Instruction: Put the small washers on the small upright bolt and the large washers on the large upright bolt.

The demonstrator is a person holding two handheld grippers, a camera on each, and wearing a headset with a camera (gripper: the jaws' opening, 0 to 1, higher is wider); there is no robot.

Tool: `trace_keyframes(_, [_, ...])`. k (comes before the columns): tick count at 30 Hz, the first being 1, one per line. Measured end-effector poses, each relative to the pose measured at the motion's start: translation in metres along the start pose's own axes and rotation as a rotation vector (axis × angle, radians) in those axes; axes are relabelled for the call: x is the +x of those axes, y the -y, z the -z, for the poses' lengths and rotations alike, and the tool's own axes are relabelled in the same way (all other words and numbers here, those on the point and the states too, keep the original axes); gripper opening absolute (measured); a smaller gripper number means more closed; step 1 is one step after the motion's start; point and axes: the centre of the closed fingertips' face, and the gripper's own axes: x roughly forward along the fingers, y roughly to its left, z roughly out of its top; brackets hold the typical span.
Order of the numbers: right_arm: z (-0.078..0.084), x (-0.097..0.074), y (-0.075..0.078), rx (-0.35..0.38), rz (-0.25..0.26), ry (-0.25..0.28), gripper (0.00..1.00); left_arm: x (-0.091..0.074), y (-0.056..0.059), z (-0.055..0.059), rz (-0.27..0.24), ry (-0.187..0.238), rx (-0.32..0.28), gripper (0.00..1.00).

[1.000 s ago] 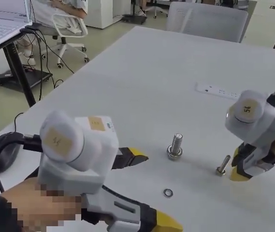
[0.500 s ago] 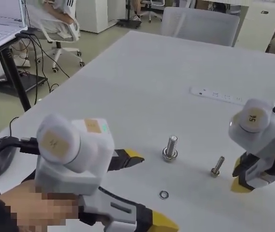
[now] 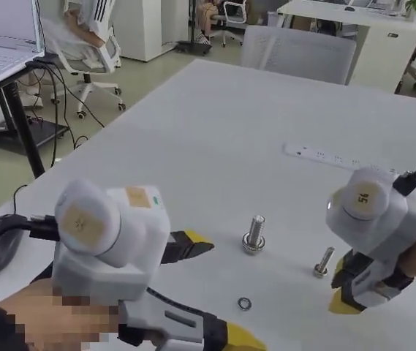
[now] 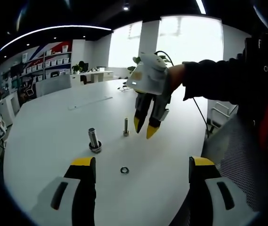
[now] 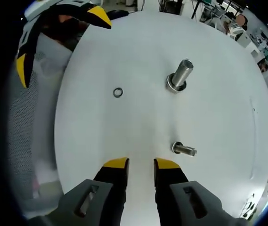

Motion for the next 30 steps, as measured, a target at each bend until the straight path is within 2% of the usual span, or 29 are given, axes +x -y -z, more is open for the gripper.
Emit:
trace_keyframes(9, [-0.041, 0.010, -0.014, -0.086, -0.026, 0.028, 0.22, -0.004, -0.002, -0.001, -0.015, 0.010, -0.001, 0.81])
trace_keyframes(18, [-0.073, 0.020, -0.022, -0.166, -0.041, 0.037, 0.22, -0.008, -0.004, 0.001, -0.028, 0.016, -0.009, 0.81])
trace_keyframes(30, [-0.094, 0.036, -0.033, -0.215, -0.069, 0.042, 0.22, -0.010, -0.004, 0.004, -0.038, 0.017, -0.016, 0.81])
